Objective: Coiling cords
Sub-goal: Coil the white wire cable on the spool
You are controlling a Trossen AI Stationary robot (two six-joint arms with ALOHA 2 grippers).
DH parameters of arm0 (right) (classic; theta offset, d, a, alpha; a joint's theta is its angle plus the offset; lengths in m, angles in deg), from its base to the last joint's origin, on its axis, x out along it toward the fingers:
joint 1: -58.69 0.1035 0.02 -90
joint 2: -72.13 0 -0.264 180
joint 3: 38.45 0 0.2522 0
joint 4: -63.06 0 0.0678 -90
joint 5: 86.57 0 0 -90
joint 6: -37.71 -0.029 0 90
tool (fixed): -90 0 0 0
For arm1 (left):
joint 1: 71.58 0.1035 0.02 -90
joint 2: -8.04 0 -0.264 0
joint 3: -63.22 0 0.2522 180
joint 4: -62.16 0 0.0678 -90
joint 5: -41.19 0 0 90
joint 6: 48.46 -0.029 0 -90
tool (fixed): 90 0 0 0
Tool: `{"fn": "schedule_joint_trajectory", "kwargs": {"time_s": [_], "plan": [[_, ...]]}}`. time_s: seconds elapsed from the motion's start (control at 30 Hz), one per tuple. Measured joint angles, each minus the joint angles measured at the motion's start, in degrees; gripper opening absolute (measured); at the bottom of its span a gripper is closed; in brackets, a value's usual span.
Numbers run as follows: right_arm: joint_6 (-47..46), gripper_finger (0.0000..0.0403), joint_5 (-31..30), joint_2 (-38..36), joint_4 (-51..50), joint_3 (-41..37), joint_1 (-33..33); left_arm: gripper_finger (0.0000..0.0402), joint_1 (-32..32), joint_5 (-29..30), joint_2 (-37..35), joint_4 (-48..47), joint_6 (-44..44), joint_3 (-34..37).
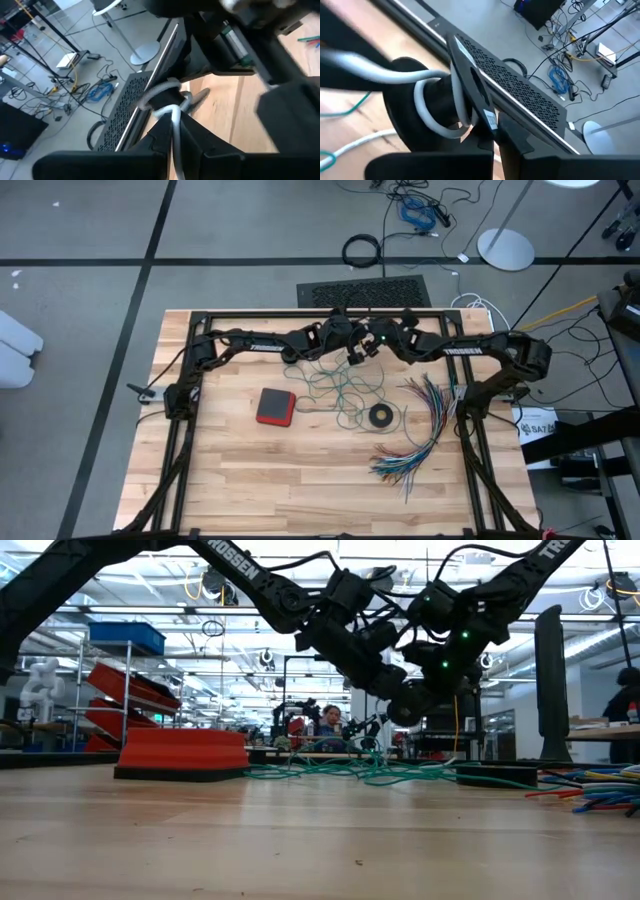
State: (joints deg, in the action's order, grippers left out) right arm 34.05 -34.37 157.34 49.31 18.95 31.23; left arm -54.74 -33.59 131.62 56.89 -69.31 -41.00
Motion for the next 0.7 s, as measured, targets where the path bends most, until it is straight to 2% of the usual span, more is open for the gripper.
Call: {"fn": "schedule_joint_trajectory", "kwargs": {"time_s": [0.37,0.7], "plan": [[0.9,0.0,4.4,-0.1,2.2,0.0,-1.1,0.0031,0.3,-0.4,-1.6,-0.7,2.2,0.2],[0.8,0.0,4.9,-0.1,1.8,0.0,-0.6,0.0031,0.3,-2.3,-1.8,-0.2,5.6,0.2]]}}
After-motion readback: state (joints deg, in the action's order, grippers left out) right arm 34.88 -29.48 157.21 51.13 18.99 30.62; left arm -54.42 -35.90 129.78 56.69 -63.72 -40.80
